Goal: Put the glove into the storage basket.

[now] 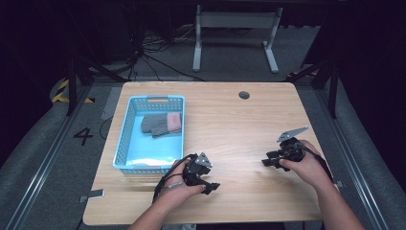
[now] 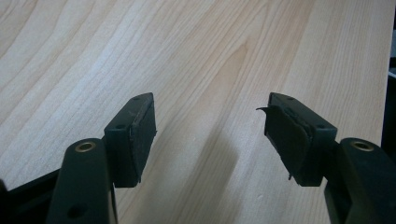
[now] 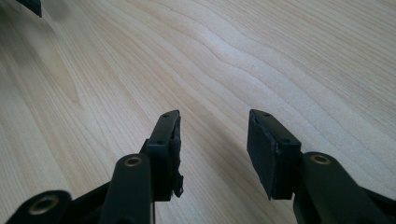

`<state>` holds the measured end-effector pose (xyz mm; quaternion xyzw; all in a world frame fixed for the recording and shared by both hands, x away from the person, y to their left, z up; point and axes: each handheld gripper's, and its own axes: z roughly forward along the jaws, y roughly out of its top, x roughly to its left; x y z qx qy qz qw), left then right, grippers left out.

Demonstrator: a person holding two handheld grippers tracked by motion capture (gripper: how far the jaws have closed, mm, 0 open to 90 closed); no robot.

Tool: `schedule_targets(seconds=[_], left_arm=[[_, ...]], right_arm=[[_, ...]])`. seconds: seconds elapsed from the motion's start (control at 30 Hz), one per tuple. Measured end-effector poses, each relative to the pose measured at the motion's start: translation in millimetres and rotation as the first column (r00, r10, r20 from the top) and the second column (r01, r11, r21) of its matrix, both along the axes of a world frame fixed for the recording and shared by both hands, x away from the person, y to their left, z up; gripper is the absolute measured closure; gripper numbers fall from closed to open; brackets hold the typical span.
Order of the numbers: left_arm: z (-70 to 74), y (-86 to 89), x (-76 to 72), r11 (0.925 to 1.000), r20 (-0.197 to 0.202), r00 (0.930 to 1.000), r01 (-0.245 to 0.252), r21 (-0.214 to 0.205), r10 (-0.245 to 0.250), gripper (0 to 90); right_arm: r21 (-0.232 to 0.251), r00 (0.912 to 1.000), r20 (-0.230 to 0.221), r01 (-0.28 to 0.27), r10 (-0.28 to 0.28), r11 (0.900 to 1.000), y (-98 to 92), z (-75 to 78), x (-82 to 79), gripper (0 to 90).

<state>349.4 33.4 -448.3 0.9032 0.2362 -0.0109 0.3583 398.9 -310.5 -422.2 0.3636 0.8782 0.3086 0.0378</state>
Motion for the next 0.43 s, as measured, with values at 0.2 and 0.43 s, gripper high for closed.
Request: schedule_targets(seconds=[0.2,0.43], left_arm=[[-0.1,-2.6,-2.7,0.9997,0.014,0.9999,0.006,0.023,-0.006,34.2],[0.4,-1.6,-1.9,0.9997,0.021,0.9998,0.0,0.026,0.0,33.7]], right_arm=[[0.002,1.0,0.001,0.005,-0.005,1.0,0.3,-0.1,-0.2,54.5],[0.005,0.9999,-0.001,0.011,-0.011,0.9999,1.2,-1.7,-1.0,53.3]])
